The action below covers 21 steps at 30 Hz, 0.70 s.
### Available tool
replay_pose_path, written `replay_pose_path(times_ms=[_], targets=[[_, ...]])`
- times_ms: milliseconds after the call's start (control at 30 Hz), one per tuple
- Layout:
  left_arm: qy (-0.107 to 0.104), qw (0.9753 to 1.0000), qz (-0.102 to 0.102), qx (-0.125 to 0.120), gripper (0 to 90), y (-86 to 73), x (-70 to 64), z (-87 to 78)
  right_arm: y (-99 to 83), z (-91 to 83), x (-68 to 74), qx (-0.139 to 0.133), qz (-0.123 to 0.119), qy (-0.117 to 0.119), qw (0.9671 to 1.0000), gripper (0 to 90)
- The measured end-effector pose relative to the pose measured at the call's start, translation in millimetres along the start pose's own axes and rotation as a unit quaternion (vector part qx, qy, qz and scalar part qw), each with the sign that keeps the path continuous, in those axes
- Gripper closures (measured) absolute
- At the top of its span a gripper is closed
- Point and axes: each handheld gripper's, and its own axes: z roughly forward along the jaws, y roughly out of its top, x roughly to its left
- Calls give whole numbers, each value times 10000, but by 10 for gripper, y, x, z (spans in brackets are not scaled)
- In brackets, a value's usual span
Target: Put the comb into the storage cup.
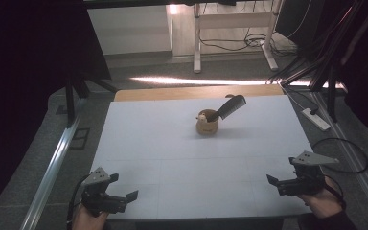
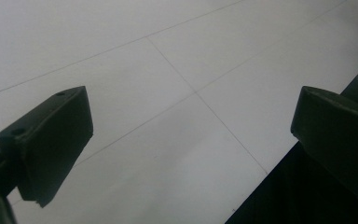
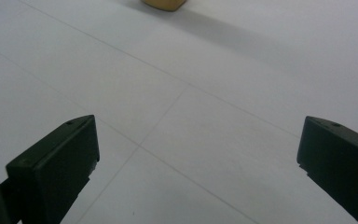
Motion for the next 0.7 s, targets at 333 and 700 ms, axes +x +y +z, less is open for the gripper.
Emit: replay_pose_path(times_ms=[333, 700], targets=[[-20, 10000, 7, -20, 0, -6, 1, -3, -143, -93, 7, 187, 95, -241, 9995, 0], [-58, 10000, 18, -52, 0, -3, 1, -5, -179, -126, -10, 485, 222, -406, 9978, 0]])
